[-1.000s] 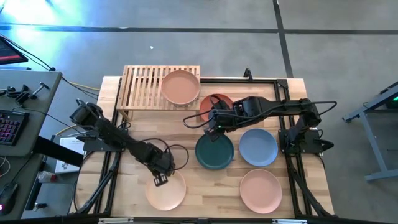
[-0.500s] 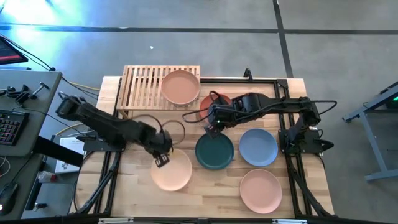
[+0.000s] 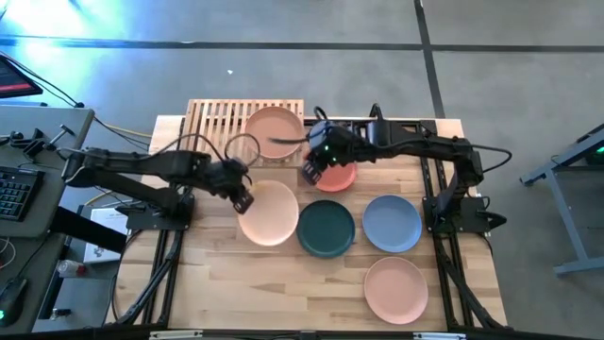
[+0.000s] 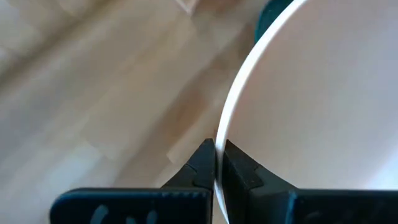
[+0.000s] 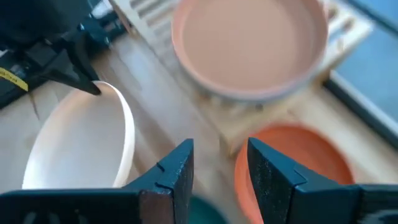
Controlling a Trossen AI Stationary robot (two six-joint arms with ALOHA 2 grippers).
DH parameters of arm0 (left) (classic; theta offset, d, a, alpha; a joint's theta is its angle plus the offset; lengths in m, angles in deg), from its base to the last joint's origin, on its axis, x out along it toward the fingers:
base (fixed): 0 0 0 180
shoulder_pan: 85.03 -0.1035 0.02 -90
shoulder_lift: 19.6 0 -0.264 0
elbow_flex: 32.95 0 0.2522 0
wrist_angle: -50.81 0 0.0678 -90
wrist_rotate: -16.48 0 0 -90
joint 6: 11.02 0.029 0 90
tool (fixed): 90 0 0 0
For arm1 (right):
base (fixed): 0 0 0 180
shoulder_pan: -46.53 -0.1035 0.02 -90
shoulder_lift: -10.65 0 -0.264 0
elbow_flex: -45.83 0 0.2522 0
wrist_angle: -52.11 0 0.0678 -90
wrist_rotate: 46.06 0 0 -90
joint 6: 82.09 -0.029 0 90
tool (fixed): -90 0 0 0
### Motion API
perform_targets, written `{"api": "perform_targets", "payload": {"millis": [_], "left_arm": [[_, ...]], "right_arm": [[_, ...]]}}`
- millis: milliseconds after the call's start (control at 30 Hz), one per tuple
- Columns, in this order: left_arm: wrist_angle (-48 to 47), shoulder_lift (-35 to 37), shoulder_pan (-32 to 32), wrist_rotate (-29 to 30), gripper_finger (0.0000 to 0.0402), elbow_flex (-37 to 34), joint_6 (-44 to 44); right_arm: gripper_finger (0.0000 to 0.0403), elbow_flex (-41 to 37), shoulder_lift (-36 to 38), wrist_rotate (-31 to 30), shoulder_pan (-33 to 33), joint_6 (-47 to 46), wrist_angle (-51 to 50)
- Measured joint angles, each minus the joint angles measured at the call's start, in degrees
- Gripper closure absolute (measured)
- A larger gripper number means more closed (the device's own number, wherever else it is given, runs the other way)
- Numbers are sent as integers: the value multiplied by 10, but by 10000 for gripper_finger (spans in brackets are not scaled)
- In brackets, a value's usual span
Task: Place and stack plates onto a shelf
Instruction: Stack the light orange plate on top of the brown plate on the shelf
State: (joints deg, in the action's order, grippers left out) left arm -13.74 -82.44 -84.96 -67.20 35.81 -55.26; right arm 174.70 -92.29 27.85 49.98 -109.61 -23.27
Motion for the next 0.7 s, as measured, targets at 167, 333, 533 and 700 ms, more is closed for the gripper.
{"api": "perform_targets", "payload": {"millis": [167, 333, 533, 700], "left_arm": [[16, 39, -40, 26, 400, 0, 29], [16, 62, -84, 33, 400, 5, 56], [19, 61, -124, 49, 400, 60, 112], [11, 50, -161, 79, 400, 104, 155]], "right_arm": [[277, 0, 0, 0, 29, 92, 75], [277, 0, 0, 0, 59, 192, 164], [277, 0, 0, 0, 96, 291, 271], [275, 0, 0, 0, 122, 341, 310]]}}
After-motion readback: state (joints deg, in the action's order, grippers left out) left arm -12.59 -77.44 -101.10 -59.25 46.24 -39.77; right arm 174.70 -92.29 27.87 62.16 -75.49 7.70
